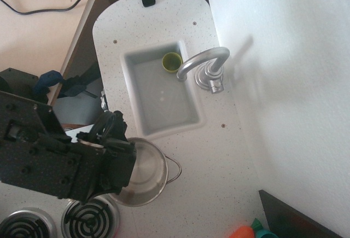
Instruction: Pick up pot
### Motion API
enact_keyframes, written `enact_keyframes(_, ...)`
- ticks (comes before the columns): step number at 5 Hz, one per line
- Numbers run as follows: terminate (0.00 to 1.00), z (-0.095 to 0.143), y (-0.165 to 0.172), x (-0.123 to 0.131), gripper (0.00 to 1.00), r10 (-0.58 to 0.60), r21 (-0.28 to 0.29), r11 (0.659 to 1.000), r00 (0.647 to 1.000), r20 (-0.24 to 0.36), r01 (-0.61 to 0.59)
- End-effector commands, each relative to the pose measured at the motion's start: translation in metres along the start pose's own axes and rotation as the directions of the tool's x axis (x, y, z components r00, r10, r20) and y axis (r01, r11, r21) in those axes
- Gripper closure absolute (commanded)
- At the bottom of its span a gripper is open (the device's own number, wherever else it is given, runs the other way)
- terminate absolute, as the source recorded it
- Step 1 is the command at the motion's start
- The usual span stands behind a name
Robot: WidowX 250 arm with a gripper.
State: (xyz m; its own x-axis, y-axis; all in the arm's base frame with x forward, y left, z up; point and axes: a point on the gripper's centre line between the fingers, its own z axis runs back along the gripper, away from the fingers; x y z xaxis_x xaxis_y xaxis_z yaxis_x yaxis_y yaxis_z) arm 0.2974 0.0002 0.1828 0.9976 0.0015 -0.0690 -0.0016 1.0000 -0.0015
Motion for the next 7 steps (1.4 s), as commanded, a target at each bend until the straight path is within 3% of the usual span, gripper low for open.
enact_keyframes(1, 0.0, 0.0, 0.0, 0.0, 0.0, 0.0, 0.0, 1.0, 1.0, 0.0, 0.0)
enact_keyframes(2, 0.0, -0.03, -0.001, 0.005, 0.0, -0.076, 0.051, 0.996, 0.995, -0.066, 0.079)
enact_keyframes(3, 0.0, -0.059, 0.0, 0.008, 0.0, -0.181, 0.044, 0.98, 0.956, -0.231, 0.196)
enact_keyframes(4, 0.0, -0.067, 0.001, 0.006, 0.0, -0.16, 0.041, 0.984, 0.961, -0.226, 0.173)
enact_keyframes(5, 0.0, -0.076, 0.007, -0.004, 0.0, -0.089, 0.082, 0.99, 0.966, -0.244, 0.112)
enact_keyframes(6, 0.0, -0.084, 0.012, -0.007, 0.0, 0.052, 0.157, 0.988, 0.968, -0.246, -0.013)
enact_keyframes(7, 0.0, -0.097, 0.016, -0.008, 0.0, 0.316, 0.345, 0.91, 0.923, -0.221, -0.229)
